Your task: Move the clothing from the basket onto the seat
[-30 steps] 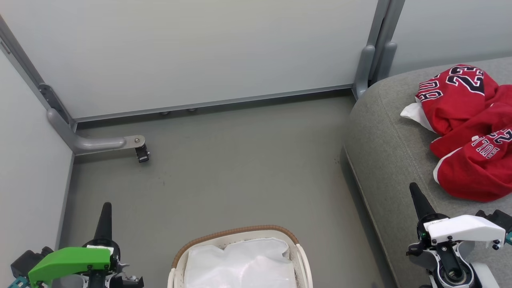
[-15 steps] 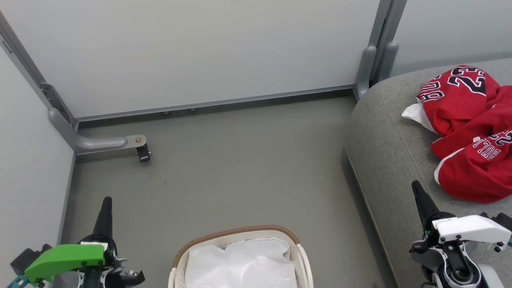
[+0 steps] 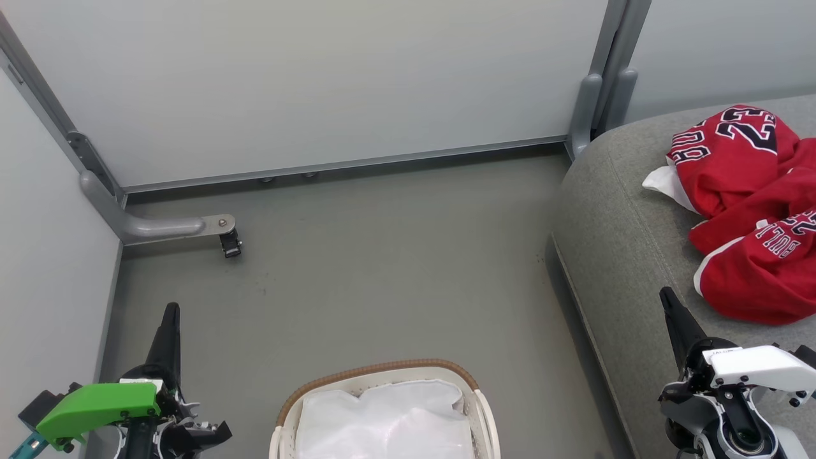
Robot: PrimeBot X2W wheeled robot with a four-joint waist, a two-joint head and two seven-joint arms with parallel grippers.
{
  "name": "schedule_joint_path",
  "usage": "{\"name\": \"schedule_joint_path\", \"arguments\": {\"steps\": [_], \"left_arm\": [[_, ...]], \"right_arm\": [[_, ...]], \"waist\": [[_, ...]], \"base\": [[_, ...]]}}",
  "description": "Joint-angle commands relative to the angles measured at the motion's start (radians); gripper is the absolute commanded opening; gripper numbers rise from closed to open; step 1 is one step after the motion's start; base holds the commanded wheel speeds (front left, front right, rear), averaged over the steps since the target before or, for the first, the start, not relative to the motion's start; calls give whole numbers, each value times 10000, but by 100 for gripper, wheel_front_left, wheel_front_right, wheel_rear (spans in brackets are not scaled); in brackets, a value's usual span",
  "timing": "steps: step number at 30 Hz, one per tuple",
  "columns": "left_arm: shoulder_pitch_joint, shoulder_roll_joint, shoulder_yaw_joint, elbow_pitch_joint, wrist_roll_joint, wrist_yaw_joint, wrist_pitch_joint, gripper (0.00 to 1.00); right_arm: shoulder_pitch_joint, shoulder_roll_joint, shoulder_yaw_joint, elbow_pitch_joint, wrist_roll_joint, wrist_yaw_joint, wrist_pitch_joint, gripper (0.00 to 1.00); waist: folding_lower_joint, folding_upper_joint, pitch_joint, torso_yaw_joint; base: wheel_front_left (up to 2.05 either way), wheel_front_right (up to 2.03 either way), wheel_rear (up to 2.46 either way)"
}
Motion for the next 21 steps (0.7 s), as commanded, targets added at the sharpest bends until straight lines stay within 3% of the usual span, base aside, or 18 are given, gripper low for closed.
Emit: {"name": "schedule_joint_path", "arguments": {"steps": [1, 21], "left_arm": [[-207, 8, 32, -78, -212, -4, 55, 0], [-203, 5, 35, -114, -548, -4, 163, 0]], "right_arm": [[108, -60, -49, -69, 241, -5, 68, 0], [141, -63, -94, -123, 598, -5, 171, 0]], "waist": [[0, 0, -1, 5], [0, 0, -4, 23]], "base": [[0, 0, 0], [0, 0, 0]]}}
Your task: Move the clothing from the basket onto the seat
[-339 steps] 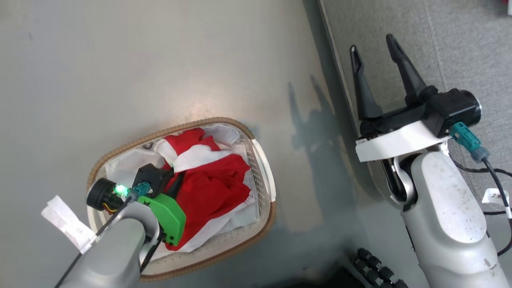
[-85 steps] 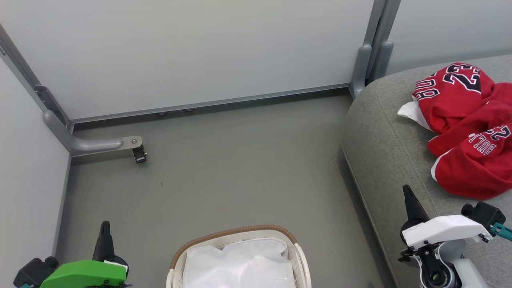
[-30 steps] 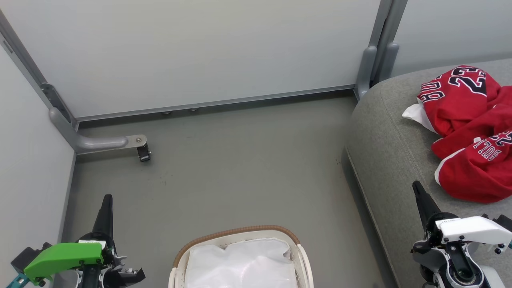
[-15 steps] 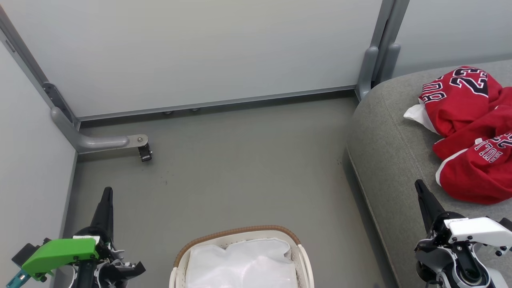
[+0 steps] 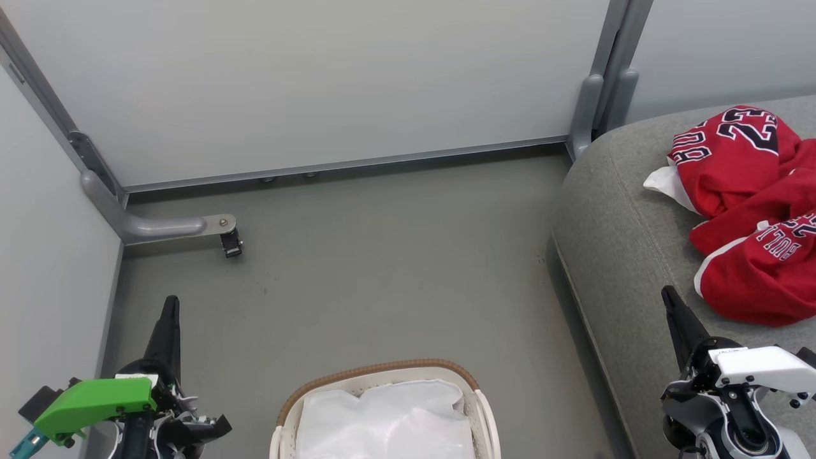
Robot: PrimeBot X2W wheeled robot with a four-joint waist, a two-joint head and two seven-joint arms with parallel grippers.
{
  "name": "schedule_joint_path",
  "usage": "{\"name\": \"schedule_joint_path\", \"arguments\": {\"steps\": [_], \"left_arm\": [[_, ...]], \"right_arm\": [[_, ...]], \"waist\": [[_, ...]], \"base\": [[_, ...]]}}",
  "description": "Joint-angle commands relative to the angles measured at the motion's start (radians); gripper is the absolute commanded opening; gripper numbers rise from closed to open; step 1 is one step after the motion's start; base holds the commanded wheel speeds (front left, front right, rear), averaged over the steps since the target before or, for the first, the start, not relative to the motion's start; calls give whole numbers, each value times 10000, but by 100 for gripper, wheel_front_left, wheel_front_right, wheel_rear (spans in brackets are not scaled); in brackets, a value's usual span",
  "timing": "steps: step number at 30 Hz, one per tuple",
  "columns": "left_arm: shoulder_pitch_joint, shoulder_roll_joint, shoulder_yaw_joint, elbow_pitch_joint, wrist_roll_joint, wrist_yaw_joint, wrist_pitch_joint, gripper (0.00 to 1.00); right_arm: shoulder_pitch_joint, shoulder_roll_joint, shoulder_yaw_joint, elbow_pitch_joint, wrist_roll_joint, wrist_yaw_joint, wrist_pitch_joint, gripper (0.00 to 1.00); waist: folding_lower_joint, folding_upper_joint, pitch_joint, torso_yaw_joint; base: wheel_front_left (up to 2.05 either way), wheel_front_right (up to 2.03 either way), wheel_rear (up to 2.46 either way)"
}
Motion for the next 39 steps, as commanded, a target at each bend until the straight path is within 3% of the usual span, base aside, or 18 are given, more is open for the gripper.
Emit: {"name": "schedule_joint_path", "arguments": {"steps": [1, 39], "left_arm": [[-108, 5, 26, -9, -27, -2, 35, 0], [-108, 5, 23, -9, -29, -4, 33, 0]], "right_arm": [[107, -59, -21, -29, 36, -3, 16, 0], [108, -59, -19, -29, 38, -3, 14, 0]], "waist": [[0, 0, 0, 0], [0, 0, 0, 0]], "base": [[0, 0, 0], [0, 0, 0]]}}
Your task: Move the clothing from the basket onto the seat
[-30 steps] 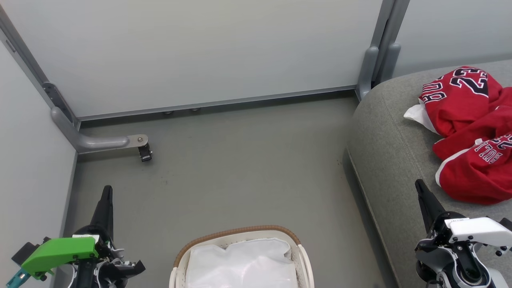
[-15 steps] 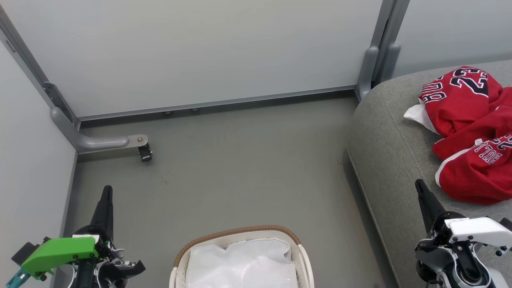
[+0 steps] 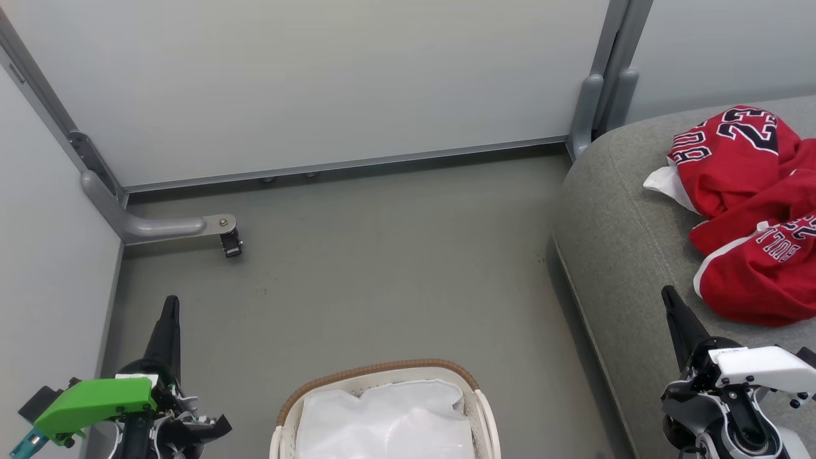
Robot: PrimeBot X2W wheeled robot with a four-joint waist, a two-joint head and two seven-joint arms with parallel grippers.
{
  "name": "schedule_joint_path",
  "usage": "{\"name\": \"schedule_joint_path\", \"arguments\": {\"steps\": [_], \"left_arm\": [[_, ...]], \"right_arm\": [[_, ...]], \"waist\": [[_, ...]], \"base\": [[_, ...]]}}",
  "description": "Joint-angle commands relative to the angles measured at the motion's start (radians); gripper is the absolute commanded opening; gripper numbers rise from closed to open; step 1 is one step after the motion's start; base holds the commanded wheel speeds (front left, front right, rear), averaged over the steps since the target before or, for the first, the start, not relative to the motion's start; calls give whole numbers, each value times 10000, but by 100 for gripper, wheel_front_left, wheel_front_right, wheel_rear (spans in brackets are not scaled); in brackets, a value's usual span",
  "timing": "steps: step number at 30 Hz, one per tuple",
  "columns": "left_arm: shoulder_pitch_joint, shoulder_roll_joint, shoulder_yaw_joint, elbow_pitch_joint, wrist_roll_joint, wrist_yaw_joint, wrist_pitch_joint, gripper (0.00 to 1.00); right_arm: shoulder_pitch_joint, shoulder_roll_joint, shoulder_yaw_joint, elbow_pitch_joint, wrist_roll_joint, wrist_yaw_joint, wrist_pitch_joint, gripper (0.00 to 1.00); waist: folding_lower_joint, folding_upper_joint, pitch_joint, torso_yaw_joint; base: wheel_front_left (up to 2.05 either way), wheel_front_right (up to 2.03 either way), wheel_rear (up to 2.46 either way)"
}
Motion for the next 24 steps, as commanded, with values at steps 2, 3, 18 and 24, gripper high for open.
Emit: {"name": "schedule_joint_path", "arguments": {"steps": [2, 3, 18, 24], "left_arm": [[-108, 5, 23, -9, -29, -4, 34, 0], [-108, 5, 23, -9, -29, -4, 34, 0], [-107, 5, 22, -9, -30, -4, 33, 0], [-107, 5, 21, -9, -30, -4, 33, 0]], "right_arm": [[108, -59, -19, -29, 38, -3, 14, 0], [108, -59, -19, -29, 38, -3, 14, 0], [108, -59, -18, -28, 38, -3, 13, 0], [108, -59, -18, -28, 38, -3, 13, 0]], "waist": [[0, 0, 0, 0], [0, 0, 0, 0], [0, 0, 0, 0], [0, 0, 0, 0]], "base": [[0, 0, 0], [0, 0, 0], [0, 0, 0], [0, 0, 0]]}}
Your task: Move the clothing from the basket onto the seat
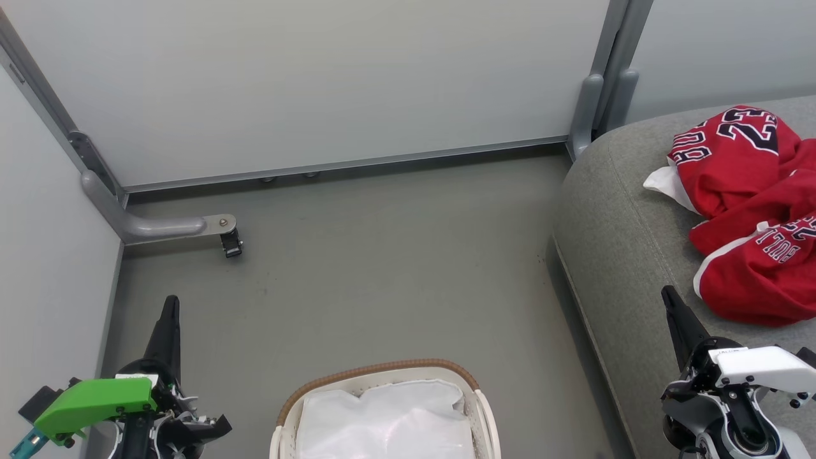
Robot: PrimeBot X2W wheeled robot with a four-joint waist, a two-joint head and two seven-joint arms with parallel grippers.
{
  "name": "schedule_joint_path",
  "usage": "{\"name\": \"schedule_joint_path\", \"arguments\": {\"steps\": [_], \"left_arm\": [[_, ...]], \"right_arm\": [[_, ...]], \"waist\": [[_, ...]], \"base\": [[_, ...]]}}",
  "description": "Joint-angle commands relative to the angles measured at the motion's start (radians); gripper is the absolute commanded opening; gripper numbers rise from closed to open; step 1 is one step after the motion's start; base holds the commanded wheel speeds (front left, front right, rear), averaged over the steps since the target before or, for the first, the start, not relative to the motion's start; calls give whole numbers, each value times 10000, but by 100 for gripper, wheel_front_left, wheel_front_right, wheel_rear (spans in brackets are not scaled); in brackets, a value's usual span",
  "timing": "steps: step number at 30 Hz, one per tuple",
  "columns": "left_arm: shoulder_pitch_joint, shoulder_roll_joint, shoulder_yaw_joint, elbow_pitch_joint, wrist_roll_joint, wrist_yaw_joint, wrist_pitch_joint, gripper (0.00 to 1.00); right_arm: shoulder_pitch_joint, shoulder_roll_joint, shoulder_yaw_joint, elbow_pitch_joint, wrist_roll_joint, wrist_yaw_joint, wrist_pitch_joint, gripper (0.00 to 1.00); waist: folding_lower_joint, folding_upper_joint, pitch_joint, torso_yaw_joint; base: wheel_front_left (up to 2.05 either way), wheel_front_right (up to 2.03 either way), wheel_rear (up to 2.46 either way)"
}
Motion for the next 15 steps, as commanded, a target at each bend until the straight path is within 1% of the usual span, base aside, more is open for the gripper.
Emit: {"name": "schedule_joint_path", "arguments": {"steps": [1, 15], "left_arm": [[-106, 5, 21, -9, -30, -4, 35, 0], [-106, 5, 21, -9, -30, -4, 33, 0]], "right_arm": [[108, -59, -18, -26, 38, -3, 13, 0], [108, -59, -17, -26, 39, -3, 12, 0]], "waist": [[0, 0, 0, 0], [0, 0, 0, 0]], "base": [[0, 0, 0], [0, 0, 0]]}}
